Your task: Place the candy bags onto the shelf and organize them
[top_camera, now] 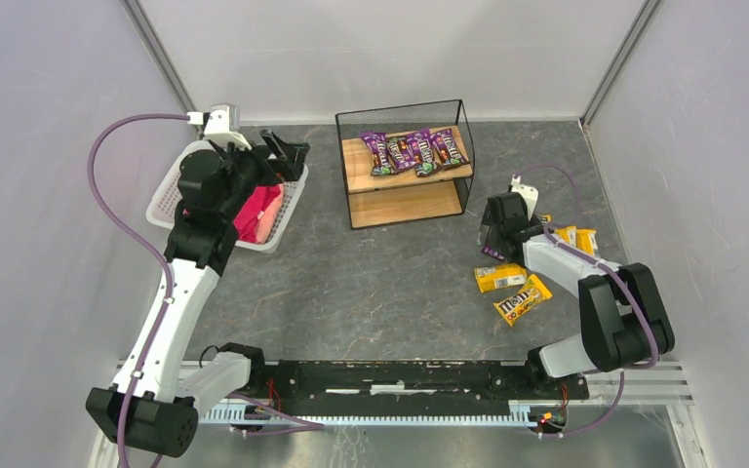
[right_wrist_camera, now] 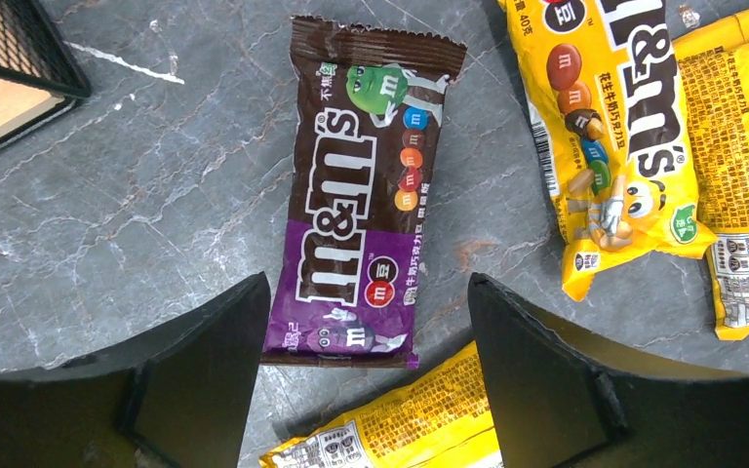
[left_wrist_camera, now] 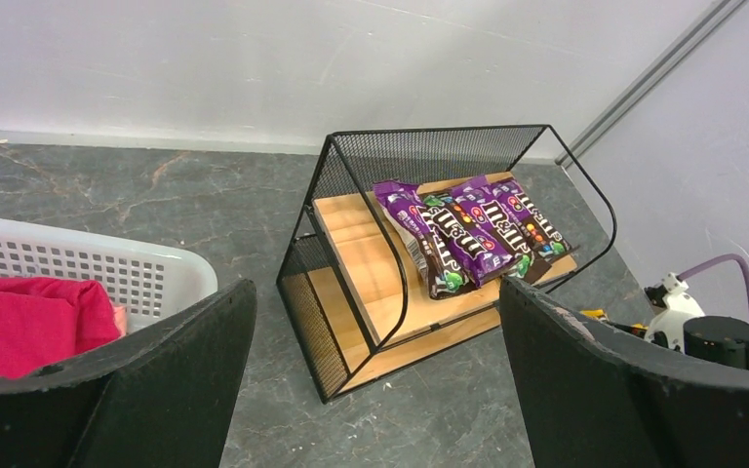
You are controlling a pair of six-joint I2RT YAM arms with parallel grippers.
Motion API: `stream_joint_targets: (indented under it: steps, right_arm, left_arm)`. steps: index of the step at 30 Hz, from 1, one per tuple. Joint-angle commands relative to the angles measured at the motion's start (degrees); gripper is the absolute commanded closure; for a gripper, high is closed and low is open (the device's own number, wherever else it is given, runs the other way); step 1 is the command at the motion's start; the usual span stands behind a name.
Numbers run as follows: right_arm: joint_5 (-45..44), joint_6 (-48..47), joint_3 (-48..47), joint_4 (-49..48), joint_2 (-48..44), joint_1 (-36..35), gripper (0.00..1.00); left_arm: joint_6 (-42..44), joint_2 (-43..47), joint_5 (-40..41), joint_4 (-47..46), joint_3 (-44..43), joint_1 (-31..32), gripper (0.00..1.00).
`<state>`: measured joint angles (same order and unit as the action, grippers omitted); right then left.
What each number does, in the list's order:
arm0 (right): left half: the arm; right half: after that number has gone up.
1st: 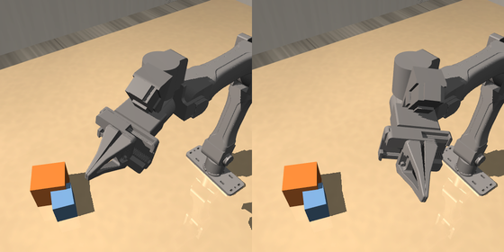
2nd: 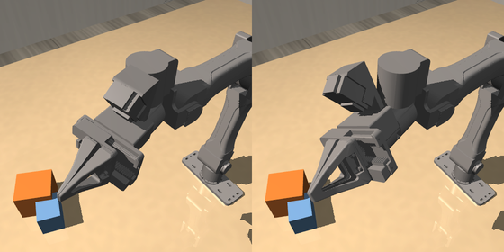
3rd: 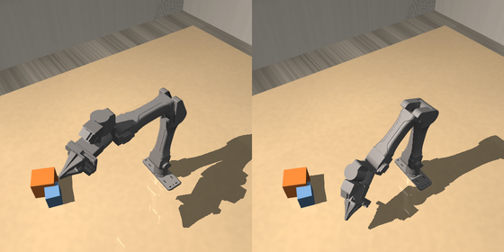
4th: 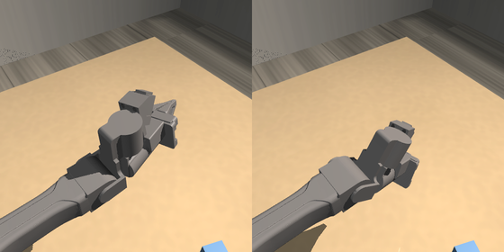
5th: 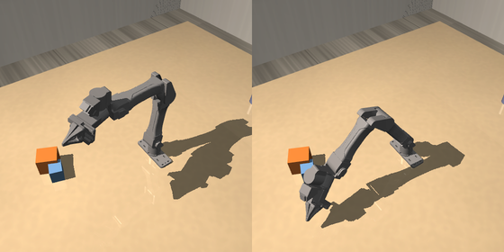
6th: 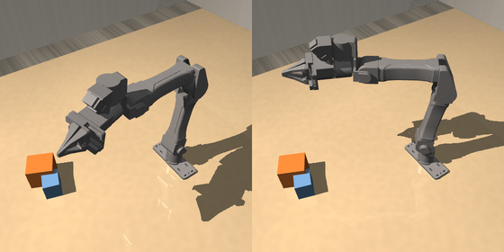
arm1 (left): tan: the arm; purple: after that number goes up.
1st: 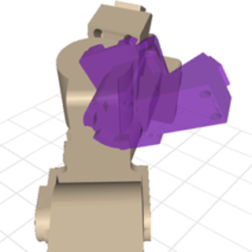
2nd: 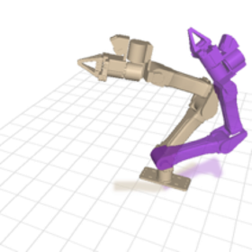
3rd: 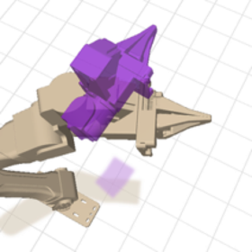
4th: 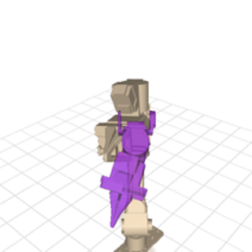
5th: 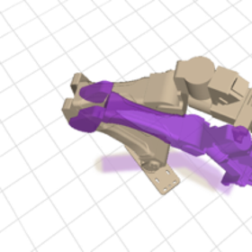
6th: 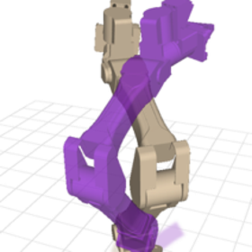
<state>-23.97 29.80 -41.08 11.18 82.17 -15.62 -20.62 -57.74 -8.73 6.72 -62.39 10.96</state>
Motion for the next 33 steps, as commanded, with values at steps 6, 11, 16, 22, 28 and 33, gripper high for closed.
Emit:
stream_joint_targets:
  steps: [6, 11, 16, 22, 28, 33]
  right_arm:
    - [-1.13, 1.86, 1.0, -5.51, 2.74, 0.06, 0.2]
    - [-1.08, 1.25, 0.91, -6.85, 4.69, 0.1, 0.27]
    - [-1.19, 1.3, 1.24, -7.0, 5.96, 0.08, 0.28]
    - [-0.01, 1.47, 3.09, -8.67, 6.23, 0.07, 0.37]
    - [0.16, 0.5, 3.68, -8.51, 5.69, 0.06, 0.45]
    - [-0.12, -1.28, 4.25, -8.0, 2.13, 0.06, 0.54]
  left_arm:
    - [-2.83, -0.1, -1.93, -2.23, -0.45, -0.25, 0.0]
    - [-2.95, -0.1, -1.96, -2.24, -0.45, -0.33, 0.0]
    - [-2.98, -0.1, -1.97, -2.24, -0.45, -0.33, 0.0]
    - [-3.0, -0.19, -2.07, -2.25, -0.45, -0.33, 0.0]
    - [-2.98, -0.2, -2.06, -2.24, -0.45, -0.33, 0.0]
    - [-2.93, -0.35, -2.14, -2.24, -0.45, -0.33, 0.0]
